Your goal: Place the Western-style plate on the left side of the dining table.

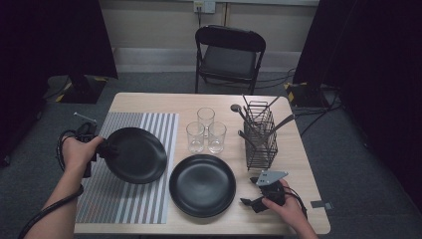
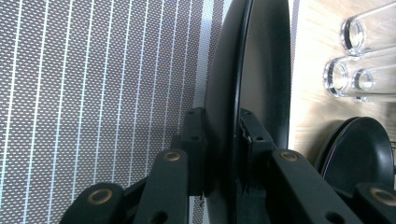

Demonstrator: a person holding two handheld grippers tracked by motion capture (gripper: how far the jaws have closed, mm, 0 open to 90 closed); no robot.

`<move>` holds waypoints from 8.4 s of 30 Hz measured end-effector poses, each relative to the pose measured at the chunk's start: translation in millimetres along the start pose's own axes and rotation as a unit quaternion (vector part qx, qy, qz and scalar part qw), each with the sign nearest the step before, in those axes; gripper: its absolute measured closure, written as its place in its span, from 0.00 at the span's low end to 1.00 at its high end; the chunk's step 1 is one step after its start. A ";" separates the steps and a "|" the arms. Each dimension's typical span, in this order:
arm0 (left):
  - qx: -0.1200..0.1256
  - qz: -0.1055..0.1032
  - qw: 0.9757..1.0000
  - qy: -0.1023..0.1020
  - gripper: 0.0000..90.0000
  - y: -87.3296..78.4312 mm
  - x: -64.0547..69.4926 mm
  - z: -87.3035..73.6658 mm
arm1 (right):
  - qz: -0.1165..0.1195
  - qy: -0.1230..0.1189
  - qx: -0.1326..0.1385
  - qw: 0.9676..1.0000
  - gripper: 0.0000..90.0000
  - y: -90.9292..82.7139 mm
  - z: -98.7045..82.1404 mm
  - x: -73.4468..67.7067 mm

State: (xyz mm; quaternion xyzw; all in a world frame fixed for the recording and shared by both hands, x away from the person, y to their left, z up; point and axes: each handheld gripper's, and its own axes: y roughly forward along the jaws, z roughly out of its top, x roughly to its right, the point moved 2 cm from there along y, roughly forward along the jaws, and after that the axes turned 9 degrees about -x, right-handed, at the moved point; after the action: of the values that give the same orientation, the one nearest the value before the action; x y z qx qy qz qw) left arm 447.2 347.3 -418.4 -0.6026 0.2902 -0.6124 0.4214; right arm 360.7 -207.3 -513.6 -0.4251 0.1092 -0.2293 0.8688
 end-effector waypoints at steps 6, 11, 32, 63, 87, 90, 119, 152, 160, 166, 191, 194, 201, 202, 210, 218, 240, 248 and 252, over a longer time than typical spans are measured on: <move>0.005 0.006 1.000 -0.007 0.83 0.9 1.1 0.9 | 0.000 0.000 0.000 1.000 0.15 0.0 0.0 0.0; 0.000 0.018 1.000 -0.005 0.83 1.1 0.3 0.6 | -0.001 0.000 0.000 1.000 0.15 -0.1 -0.1 -0.1; -0.004 0.042 0.999 -0.006 0.79 4.2 -2.2 2.5 | -0.001 0.000 0.000 1.000 0.15 -0.1 -0.1 -0.1; -0.008 0.066 0.998 -0.003 0.78 4.8 -8.4 4.1 | -0.001 0.001 0.000 1.000 0.15 -0.1 -0.1 -0.1; -0.002 0.067 0.998 -0.013 0.78 7.9 -20.8 2.3 | -0.001 0.001 0.000 1.000 0.15 -0.1 -0.1 -0.1; -0.001 0.069 0.998 -0.012 0.78 8.2 -21.0 2.2 | -0.001 0.000 0.000 1.000 0.15 0.0 -0.1 -0.1; 0.002 0.072 0.997 -0.016 0.78 14.9 -35.9 -1.5 | -0.002 0.002 0.000 1.000 0.15 -0.1 -0.2 -0.5; 0.010 0.078 0.996 -0.034 0.80 21.1 -46.5 -4.3 | -0.003 0.003 0.000 1.000 0.15 -0.1 -0.3 -1.0; 0.016 0.086 0.996 -0.033 0.80 23.0 -47.0 -4.2 | -0.003 0.003 0.000 1.000 0.15 -0.1 -0.3 -1.0; 0.016 0.085 0.995 -0.040 0.81 24.0 -49.5 -5.6 | -0.003 0.004 0.000 1.000 0.15 -0.1 -0.3 -1.1; 0.016 0.095 0.994 -0.047 0.85 27.9 -57.2 -7.1 | -0.004 0.005 0.000 1.000 0.15 -0.2 -0.3 -1.4; 0.017 0.095 0.994 -0.045 0.85 27.9 -56.8 -6.6 | -0.004 0.005 0.000 1.000 0.15 -0.2 -0.3 -1.5; 0.013 0.097 0.994 -0.045 0.86 26.1 -57.4 -6.4 | -0.004 0.005 0.000 1.000 0.15 -0.2 -0.3 -1.4; 0.012 0.097 0.994 -0.045 0.86 25.7 -57.5 -6.4 | -0.004 0.005 0.000 1.000 0.15 -0.2 -0.3 -1.4; 0.014 0.096 0.994 -0.043 0.88 23.9 -57.3 -6.8 | -0.004 0.005 0.000 1.000 0.15 -0.2 -0.3 -1.5; 0.029 0.094 0.994 -0.043 0.83 11.5 -53.8 -7.0 | -0.004 0.005 0.000 1.000 0.15 -0.2 -0.3 -1.5; 0.045 0.035 0.998 0.013 0.67 4.1 -27.6 -16.8 | -0.004 0.005 0.000 1.000 0.15 -0.1 -0.2 -1.6; 0.061 0.016 0.998 0.013 0.61 10.1 -10.4 -18.7 | -0.003 0.006 0.000 1.000 0.15 -0.1 -0.2 -1.6; 0.044 0.007 0.998 0.040 0.56 12.7 -6.1 -21.0 | -0.001 0.004 -0.001 1.000 0.14 0.1 0.0 -1.5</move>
State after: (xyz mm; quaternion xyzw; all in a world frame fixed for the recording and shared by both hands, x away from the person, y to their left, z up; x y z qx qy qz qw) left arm 428.2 343.3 -434.6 -0.5561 0.2842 -0.6455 0.4398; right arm 359.5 -206.5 -513.8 -0.4251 0.1127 -0.2320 0.8676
